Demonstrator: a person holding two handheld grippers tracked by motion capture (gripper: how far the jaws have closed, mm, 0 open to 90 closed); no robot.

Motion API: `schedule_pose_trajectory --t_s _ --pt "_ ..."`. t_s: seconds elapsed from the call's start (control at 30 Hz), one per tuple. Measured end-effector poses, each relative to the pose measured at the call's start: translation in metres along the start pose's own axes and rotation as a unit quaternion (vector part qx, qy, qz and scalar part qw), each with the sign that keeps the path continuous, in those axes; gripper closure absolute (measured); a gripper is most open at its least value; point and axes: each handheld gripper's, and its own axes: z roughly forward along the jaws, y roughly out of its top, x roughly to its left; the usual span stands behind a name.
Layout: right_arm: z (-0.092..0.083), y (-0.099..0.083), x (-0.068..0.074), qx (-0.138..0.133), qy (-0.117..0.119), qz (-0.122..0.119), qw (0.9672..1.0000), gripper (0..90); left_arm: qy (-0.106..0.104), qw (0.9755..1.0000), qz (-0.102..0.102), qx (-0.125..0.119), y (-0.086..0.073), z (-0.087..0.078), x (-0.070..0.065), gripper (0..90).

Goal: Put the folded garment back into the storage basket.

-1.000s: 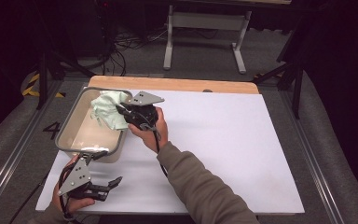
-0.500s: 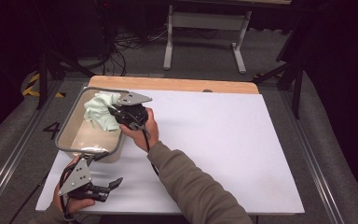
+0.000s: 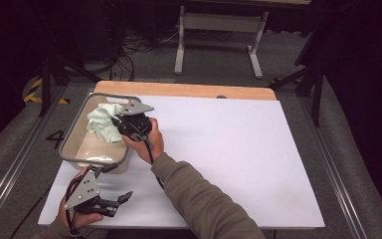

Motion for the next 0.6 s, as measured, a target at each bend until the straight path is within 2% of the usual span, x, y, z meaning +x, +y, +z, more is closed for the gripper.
schedule_pose_trajectory --t_s 0.23,0.6 --pt "0.01 -0.001 0.005 0.011 -0.01 -0.003 0.9999 79.7 0.0 1.0 0.0 0.0 0.0 0.0 0.0 9.3" --pt "0.019 -0.005 0.007 0.025 -0.014 -0.004 0.9996 78.2 -0.002 1.0 -0.002 -0.001 0.0 -0.001 0.0 9.3"
